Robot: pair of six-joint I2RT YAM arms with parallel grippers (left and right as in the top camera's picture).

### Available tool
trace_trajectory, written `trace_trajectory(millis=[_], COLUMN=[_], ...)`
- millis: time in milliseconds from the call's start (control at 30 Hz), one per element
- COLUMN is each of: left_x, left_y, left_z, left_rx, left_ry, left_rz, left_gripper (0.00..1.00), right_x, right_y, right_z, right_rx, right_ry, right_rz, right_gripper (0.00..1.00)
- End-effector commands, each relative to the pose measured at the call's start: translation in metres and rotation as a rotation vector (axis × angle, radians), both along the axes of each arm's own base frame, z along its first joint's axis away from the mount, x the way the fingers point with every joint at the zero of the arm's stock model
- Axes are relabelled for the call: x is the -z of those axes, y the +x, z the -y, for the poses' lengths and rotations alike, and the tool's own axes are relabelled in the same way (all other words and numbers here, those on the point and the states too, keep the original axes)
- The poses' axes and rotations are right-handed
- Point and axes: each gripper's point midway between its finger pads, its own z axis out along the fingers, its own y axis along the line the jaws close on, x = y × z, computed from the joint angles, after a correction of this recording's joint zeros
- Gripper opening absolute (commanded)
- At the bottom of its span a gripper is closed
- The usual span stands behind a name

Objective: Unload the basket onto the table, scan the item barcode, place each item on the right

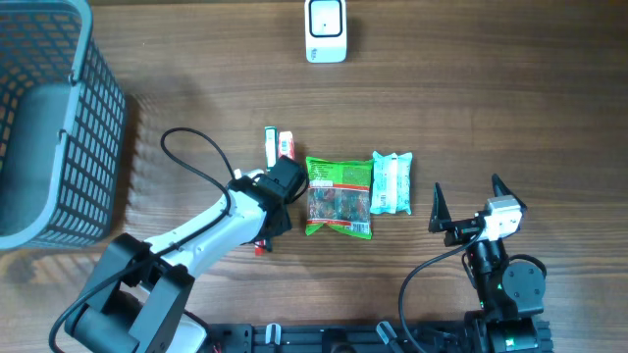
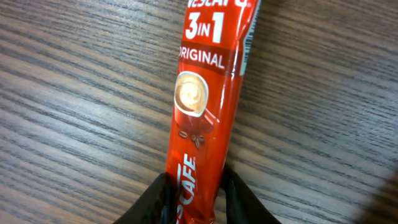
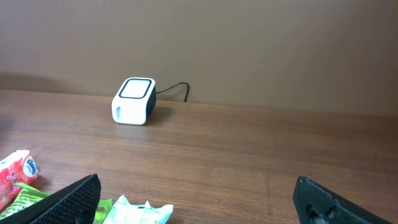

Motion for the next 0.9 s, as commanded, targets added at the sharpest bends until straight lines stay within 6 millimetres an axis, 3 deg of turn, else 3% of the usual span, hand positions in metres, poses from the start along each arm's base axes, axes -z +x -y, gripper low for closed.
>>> trace_trajectory(millis=[0,67,267,533,733,867], left_x=[-0.001,-0.012,-0.036,-0.060,-0.074,-0.073], left_y=[-0.006,-0.001,0.009,0.004,0.000,-0.012], left_z=[-0.012,-0.013,0.000,0.048,0.055,0.058], left_rx=[-0.013,-0.013,-0.012,0.037,0.108,0.171], left_ry=[0.058,0.071,-0.017,-0.498,-0.698,-0.757], left_rz=[-0.013,0.003,0.071,-0.057,-0.107,-0.141], left_gripper=[0.13,0.04,0.04,0.04,0.04,0.04], right_x=[-0.001,-0.001,-0.001,-0.001,-0.001,-0.001], right_y=[0.000,0.000,0.000,0.000,0.000,0.000], right_z=[0.002,0.002,0.002,0.002,0.002,0.002], right_rx=[0.011,0.011,0.011,0.011,0.011,0.011], right_ry=[-0.001,-0.001,-0.001,-0.001,-0.002,-0.001], right_rz=[0.006,0.006,0.006,0.006,0.006,0.006], right_gripper=[1.00,1.00,1.00,1.00,1.00,1.00])
